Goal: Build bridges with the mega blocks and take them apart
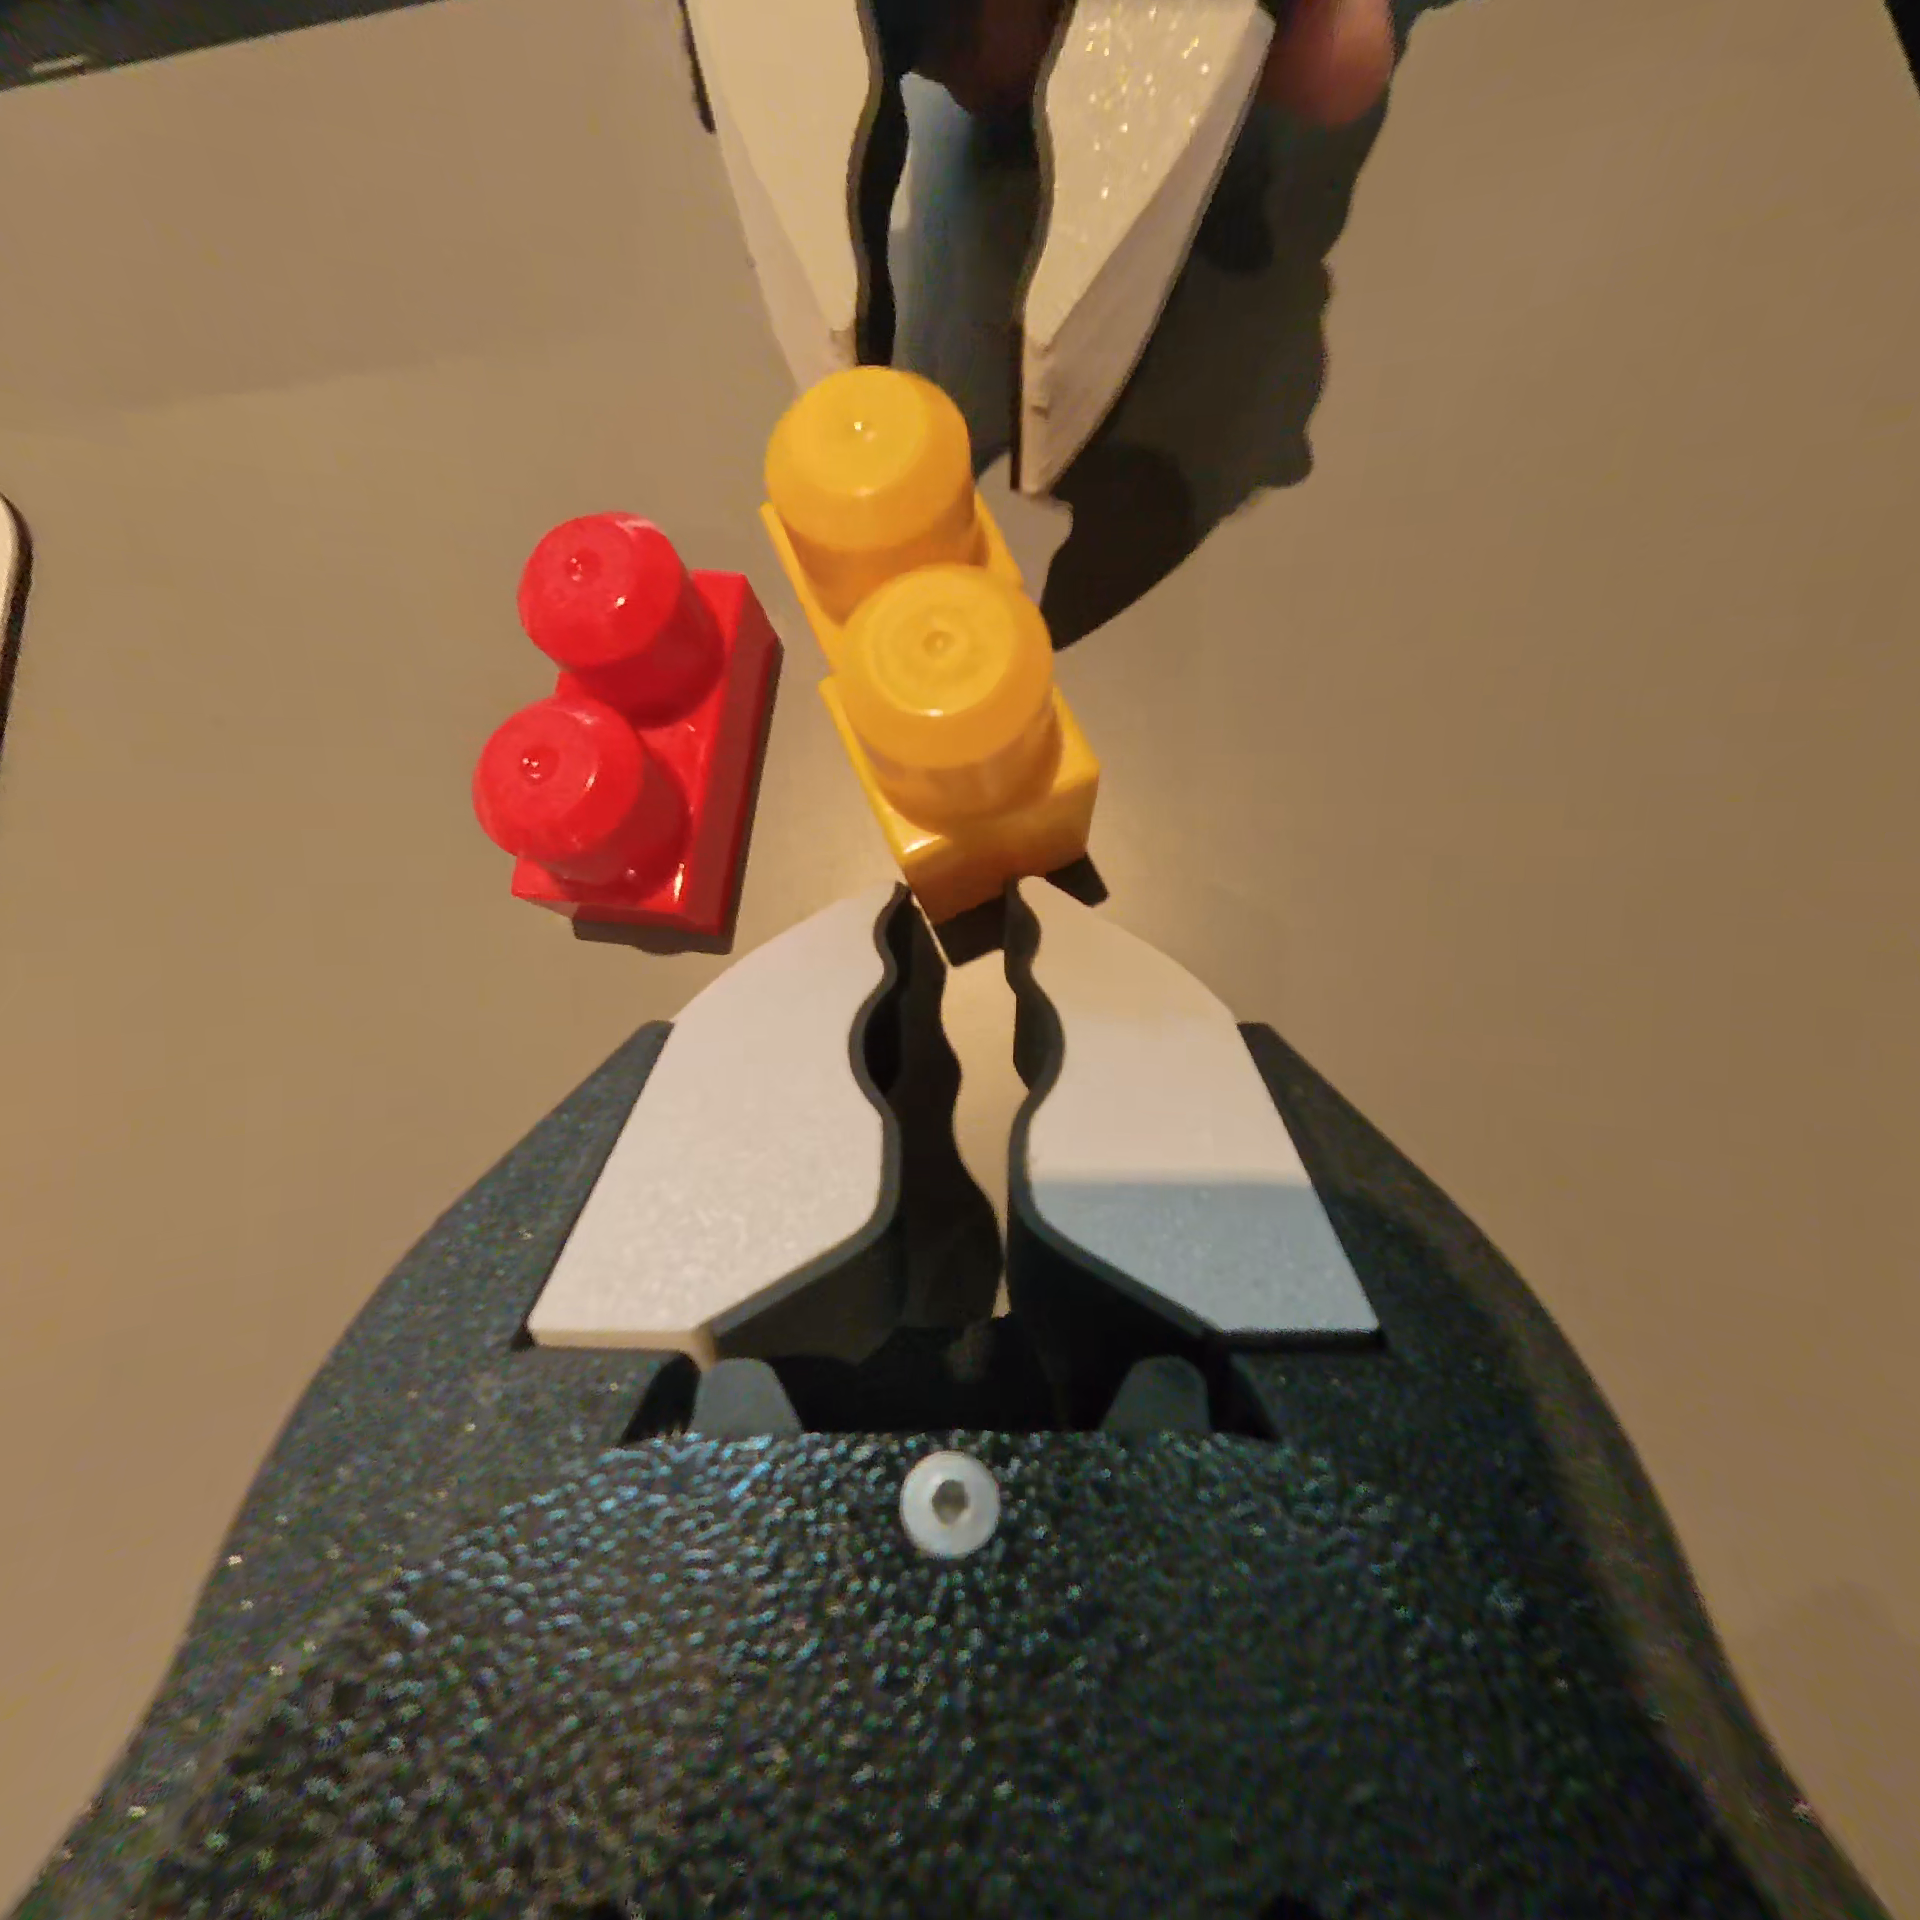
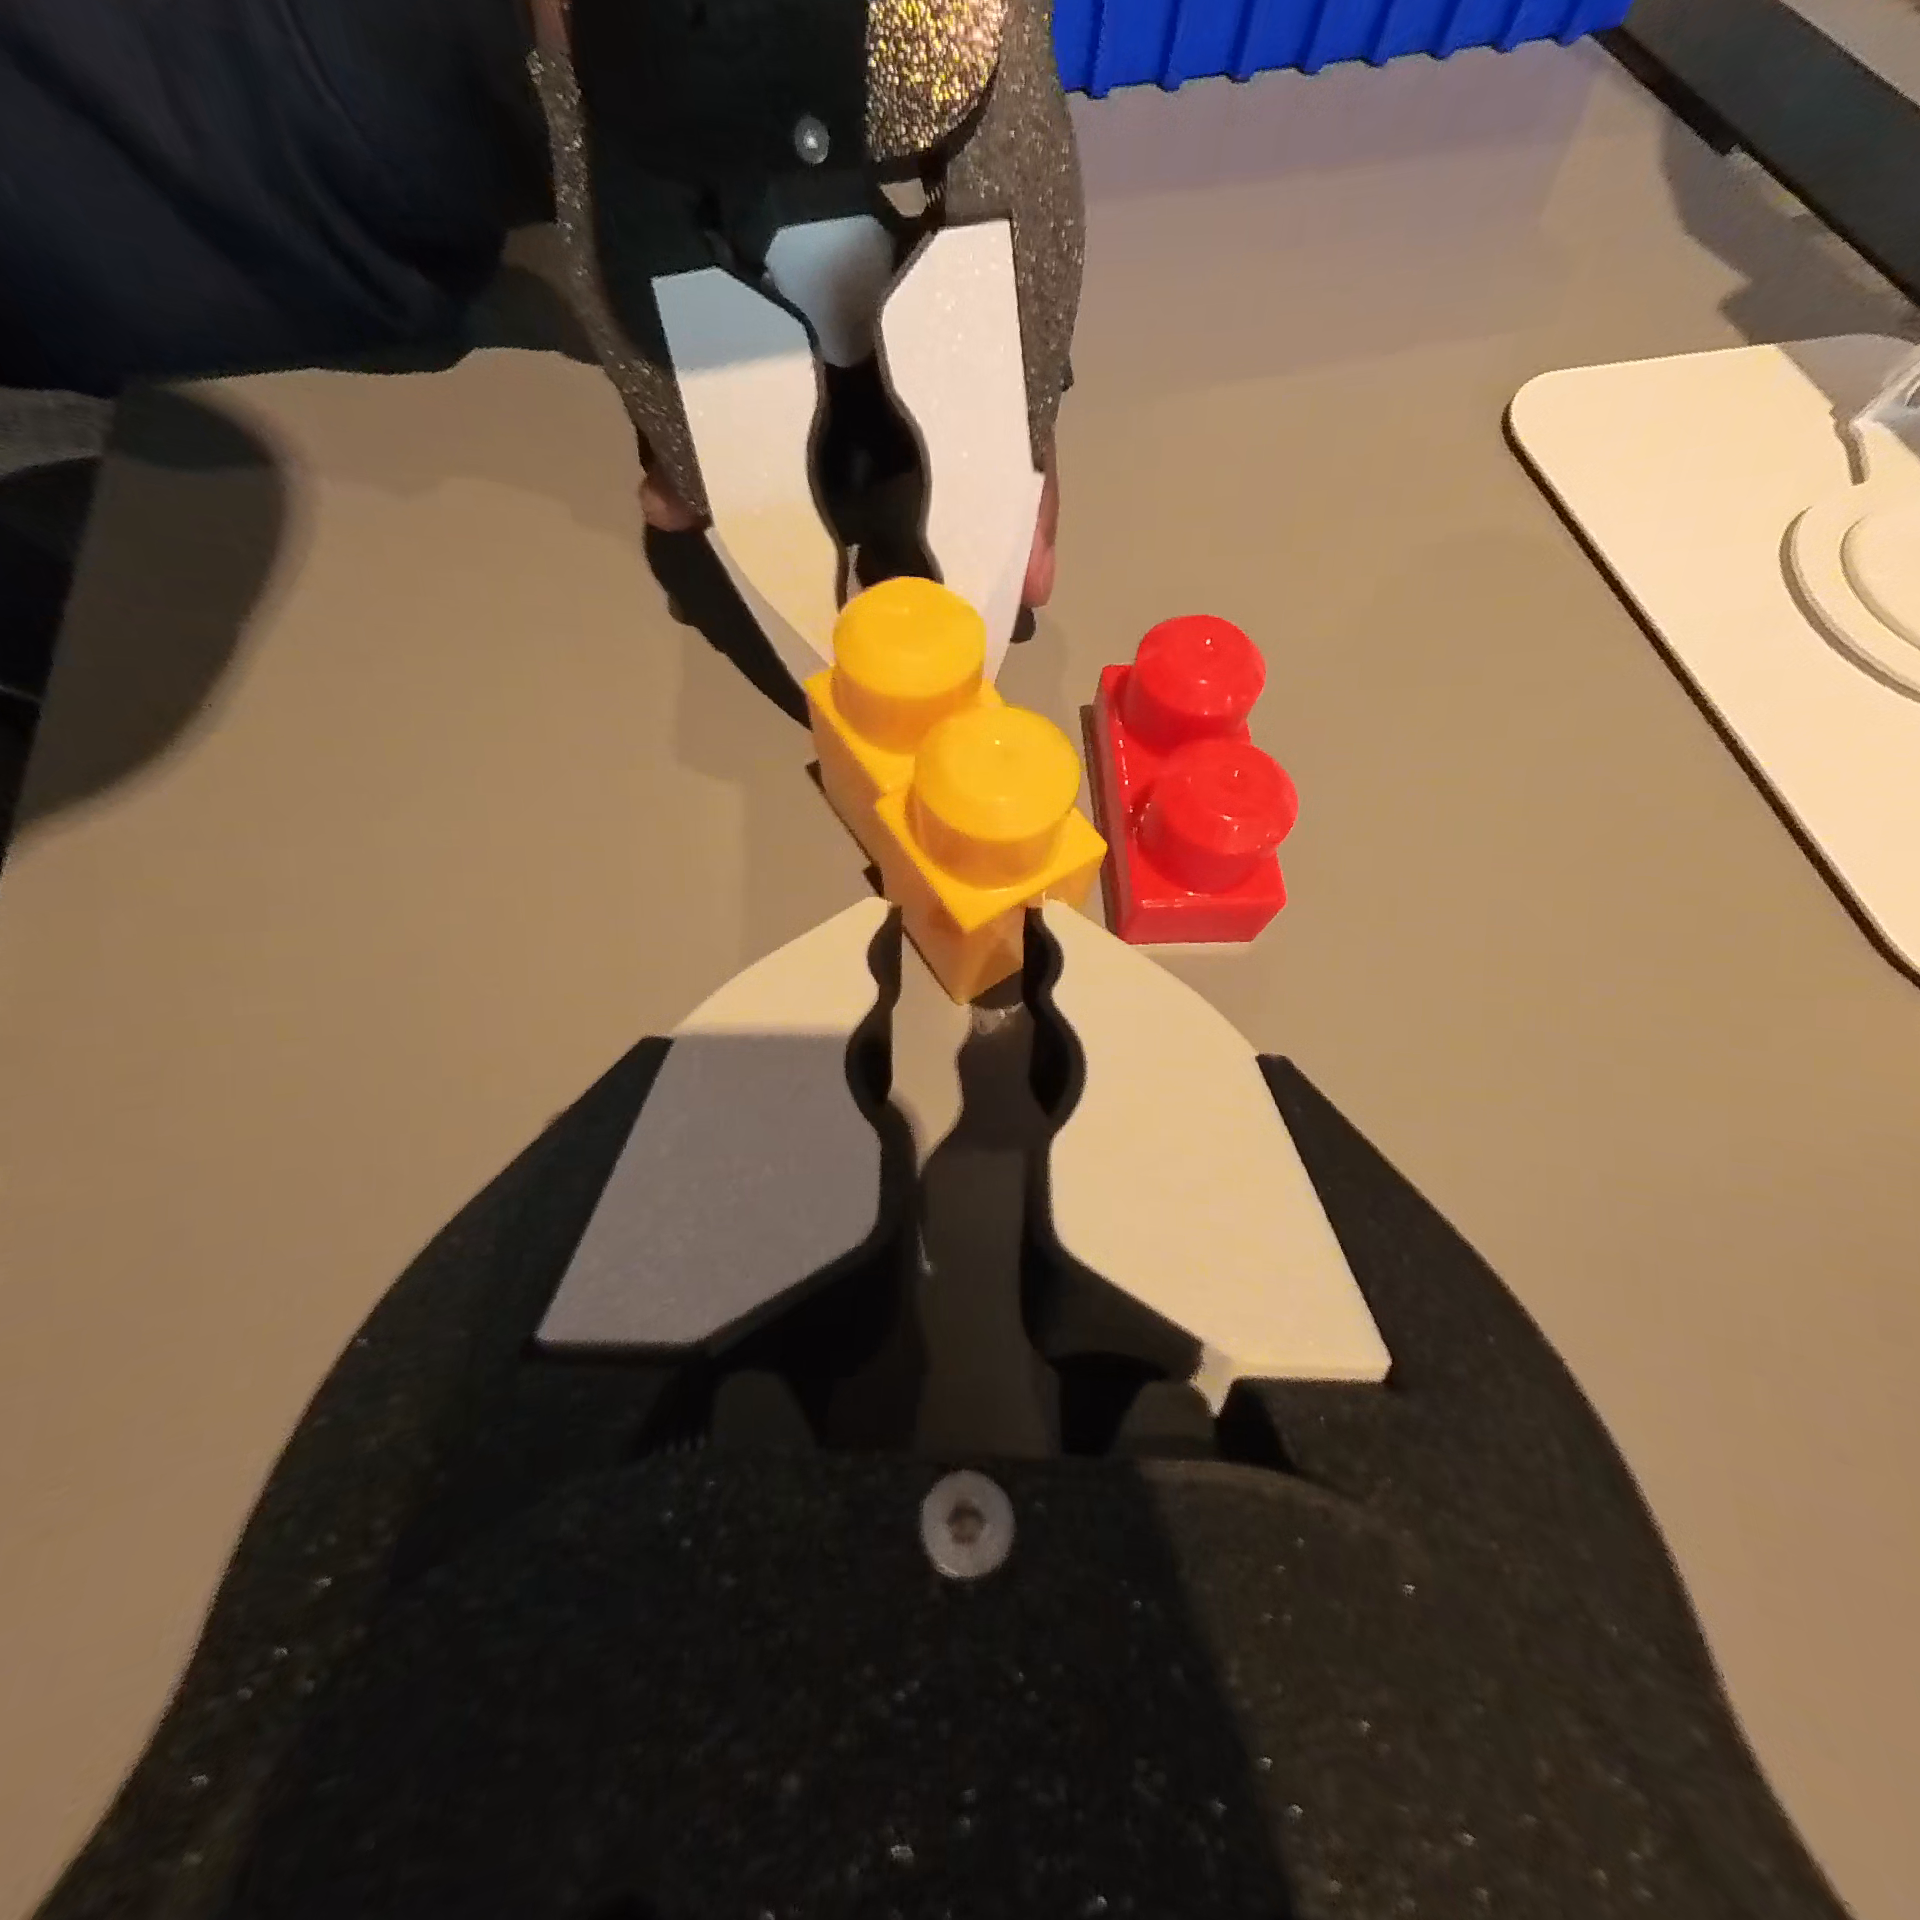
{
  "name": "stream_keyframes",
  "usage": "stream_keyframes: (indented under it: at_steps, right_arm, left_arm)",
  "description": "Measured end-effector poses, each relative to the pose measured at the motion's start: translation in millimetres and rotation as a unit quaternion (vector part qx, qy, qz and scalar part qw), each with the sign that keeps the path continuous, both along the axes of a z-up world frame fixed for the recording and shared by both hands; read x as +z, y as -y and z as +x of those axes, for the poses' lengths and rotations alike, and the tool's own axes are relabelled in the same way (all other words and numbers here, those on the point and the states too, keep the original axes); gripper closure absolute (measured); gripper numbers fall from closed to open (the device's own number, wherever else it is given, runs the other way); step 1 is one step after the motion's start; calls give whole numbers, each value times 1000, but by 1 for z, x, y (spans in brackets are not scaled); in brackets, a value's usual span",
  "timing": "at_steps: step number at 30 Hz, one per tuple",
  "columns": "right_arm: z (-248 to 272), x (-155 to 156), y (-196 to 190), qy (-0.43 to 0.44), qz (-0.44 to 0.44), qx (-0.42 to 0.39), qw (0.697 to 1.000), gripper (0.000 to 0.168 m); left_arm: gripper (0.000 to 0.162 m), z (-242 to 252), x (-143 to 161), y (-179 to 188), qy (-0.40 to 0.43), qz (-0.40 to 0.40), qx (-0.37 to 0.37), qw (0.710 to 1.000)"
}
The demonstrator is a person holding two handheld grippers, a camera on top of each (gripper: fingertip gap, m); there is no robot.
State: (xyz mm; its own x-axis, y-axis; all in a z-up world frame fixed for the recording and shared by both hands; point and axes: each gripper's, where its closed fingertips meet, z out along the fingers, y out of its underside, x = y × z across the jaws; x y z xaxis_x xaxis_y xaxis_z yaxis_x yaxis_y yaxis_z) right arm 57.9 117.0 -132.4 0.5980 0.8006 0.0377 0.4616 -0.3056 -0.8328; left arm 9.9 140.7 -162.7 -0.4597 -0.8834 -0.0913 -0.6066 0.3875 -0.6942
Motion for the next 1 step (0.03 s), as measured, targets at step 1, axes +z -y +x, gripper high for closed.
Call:
stream_keyframes:
  at_steps: [1]
  right_arm:
    - [-1, 1, 1, -5, -2, 2, 1000, 146]
  left_arm:
    - [146, 0, 0, -1, 1, 2, 1, 1000]
